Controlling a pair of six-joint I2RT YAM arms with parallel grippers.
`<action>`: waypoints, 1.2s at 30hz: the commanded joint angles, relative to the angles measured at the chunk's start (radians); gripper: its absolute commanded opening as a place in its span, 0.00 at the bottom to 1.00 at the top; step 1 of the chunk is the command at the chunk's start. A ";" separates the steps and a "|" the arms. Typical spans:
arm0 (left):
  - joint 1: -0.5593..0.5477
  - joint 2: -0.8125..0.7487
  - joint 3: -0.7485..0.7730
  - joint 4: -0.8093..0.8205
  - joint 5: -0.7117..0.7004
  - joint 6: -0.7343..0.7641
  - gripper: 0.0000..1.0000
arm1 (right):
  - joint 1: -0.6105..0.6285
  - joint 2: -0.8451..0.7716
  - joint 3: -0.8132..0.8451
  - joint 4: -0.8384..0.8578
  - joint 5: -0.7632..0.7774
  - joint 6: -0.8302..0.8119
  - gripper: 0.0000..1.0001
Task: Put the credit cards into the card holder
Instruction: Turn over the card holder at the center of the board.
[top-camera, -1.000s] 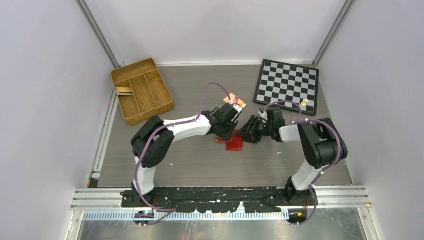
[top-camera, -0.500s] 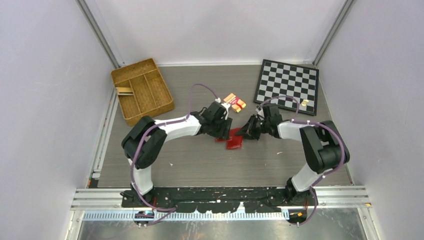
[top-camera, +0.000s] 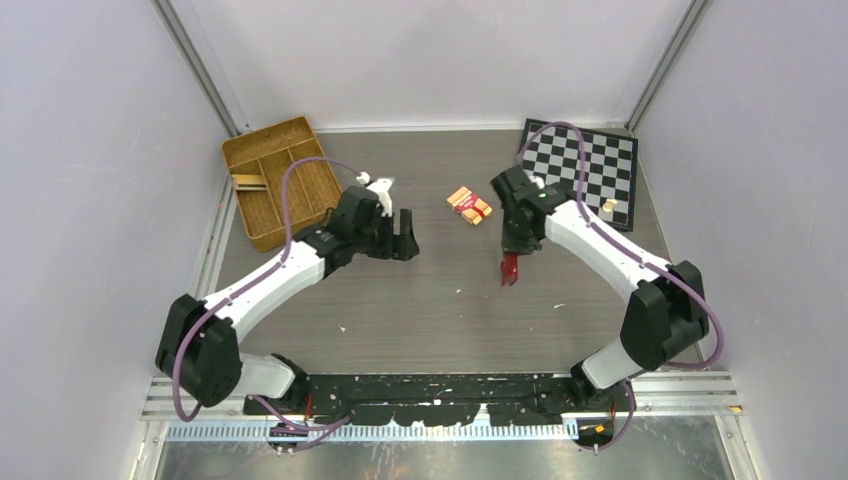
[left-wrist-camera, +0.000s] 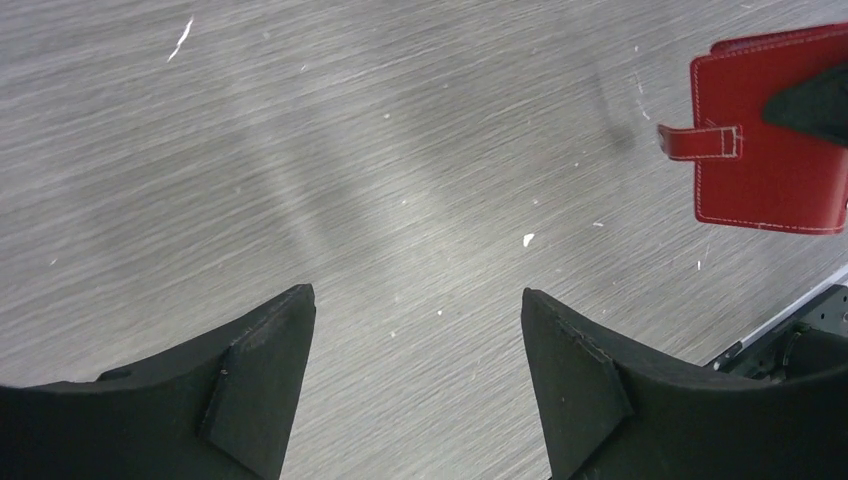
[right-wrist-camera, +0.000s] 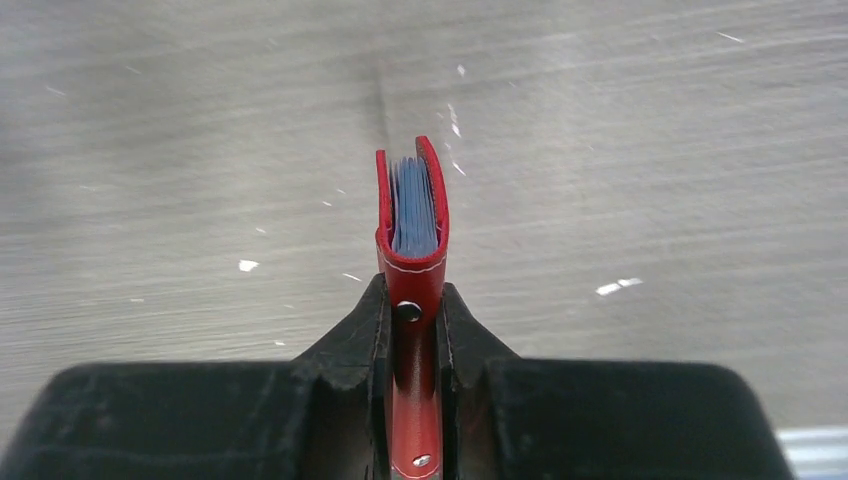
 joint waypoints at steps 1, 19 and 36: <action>0.033 -0.077 -0.059 -0.054 0.050 0.031 0.78 | 0.105 0.084 0.080 -0.231 0.324 0.068 0.00; 0.064 -0.258 -0.175 -0.134 0.034 0.058 0.81 | 0.373 0.586 0.519 -0.228 0.197 0.203 0.55; -0.084 -0.052 -0.147 0.108 0.036 -0.148 0.72 | 0.162 0.171 0.173 -0.098 -0.005 0.089 0.67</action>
